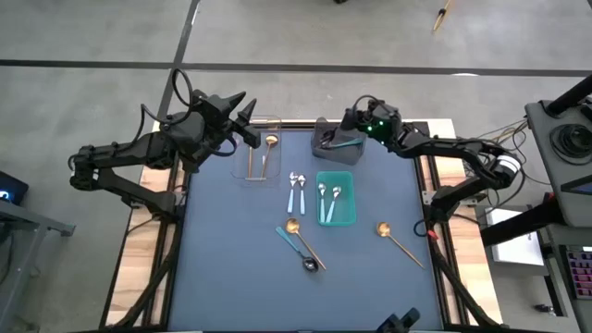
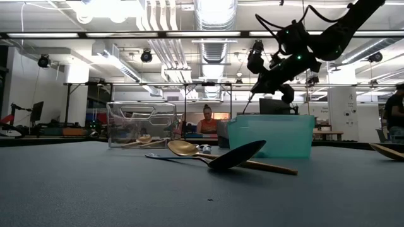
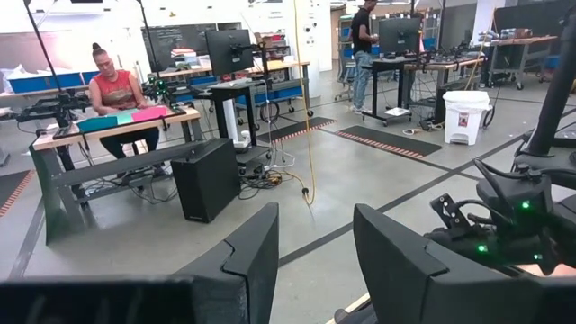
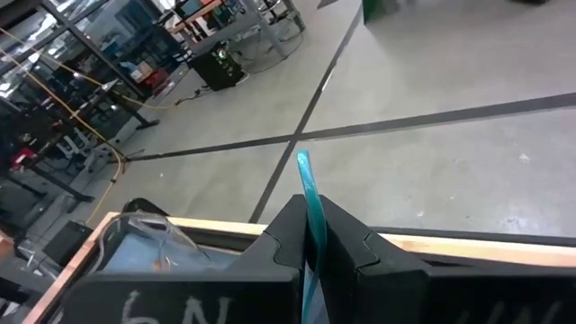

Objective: Sort silverware by color (type)
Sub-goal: Put the blue spoon into the black bin

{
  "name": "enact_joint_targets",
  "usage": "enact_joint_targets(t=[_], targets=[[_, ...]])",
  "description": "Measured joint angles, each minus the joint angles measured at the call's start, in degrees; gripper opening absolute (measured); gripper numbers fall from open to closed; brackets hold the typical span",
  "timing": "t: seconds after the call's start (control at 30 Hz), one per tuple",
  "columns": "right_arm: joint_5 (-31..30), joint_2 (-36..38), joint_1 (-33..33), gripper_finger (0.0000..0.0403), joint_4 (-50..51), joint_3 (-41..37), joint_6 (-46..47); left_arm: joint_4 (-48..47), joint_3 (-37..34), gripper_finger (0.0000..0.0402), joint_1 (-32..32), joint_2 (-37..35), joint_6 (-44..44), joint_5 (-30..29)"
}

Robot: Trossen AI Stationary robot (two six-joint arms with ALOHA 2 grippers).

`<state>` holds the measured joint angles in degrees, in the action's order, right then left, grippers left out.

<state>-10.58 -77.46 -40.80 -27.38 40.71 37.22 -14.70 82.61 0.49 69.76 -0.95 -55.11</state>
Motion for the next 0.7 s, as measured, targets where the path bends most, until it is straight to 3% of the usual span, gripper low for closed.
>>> enact_joint_targets(t=[0.7], targets=[[-0.5,-5.3,1.4,0.0008,-2.1,0.0,3.3,0.0,0.0,0.0127,0.0,0.0,0.6,0.0]])
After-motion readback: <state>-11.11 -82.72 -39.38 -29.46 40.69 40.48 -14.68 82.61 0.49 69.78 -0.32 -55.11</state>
